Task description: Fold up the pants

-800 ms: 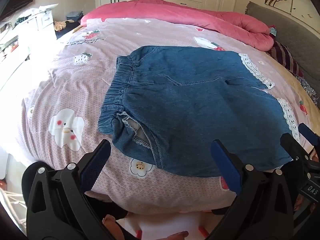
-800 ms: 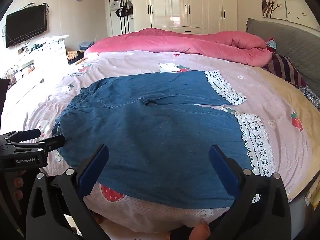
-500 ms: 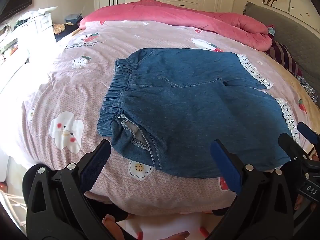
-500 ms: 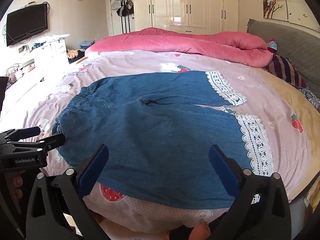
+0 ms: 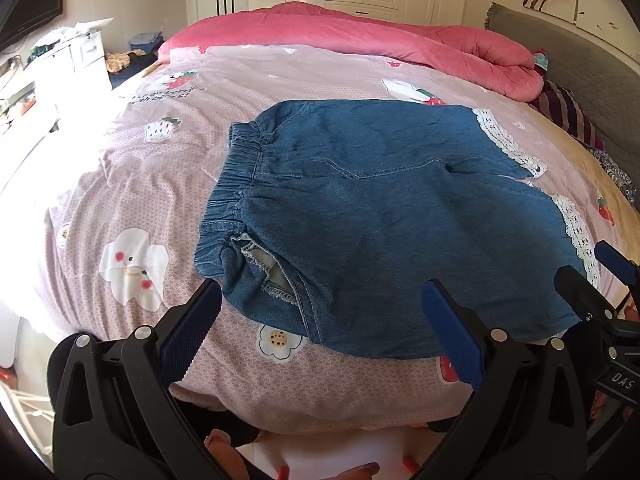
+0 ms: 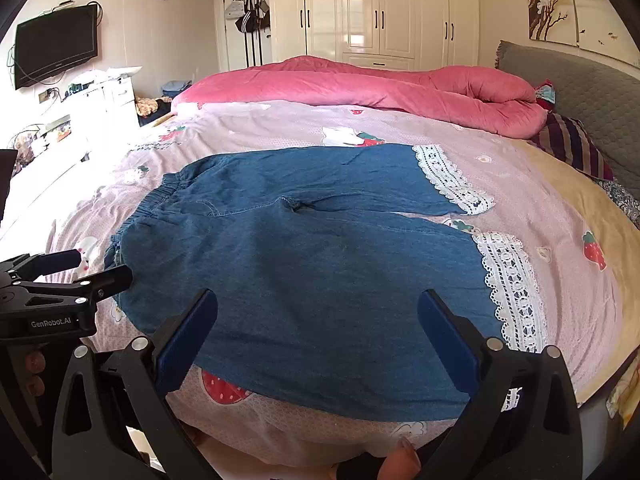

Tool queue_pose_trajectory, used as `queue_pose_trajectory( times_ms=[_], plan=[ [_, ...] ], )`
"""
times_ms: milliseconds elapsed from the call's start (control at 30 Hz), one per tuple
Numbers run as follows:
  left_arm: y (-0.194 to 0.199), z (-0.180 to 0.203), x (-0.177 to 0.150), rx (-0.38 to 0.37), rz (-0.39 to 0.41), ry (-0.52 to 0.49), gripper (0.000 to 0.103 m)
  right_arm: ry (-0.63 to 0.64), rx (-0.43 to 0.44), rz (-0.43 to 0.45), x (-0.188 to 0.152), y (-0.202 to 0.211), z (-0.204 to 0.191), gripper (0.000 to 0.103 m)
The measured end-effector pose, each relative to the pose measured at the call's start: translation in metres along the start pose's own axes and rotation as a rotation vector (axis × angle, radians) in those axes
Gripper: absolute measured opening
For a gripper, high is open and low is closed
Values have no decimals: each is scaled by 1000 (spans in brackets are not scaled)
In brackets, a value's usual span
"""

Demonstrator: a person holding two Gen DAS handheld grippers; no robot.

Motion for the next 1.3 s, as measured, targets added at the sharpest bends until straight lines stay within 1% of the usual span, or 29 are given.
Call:
queue_pose_trajectory(
  times_ms=[1300],
  plan=[
    [4, -4, 2, 15, 13, 4, 94, -3, -3, -2, -1, -1, 1, 99]
  ],
)
Point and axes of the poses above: each gripper's, at about its wrist camera, not at the fingertips, and y roughly against the way its jaws point, z to its right, x to its top, the point moved 8 cm from there along -y, roughly the way its jaws point, and after that the axes turned 4 degrees about x, right-handed, at the moved point
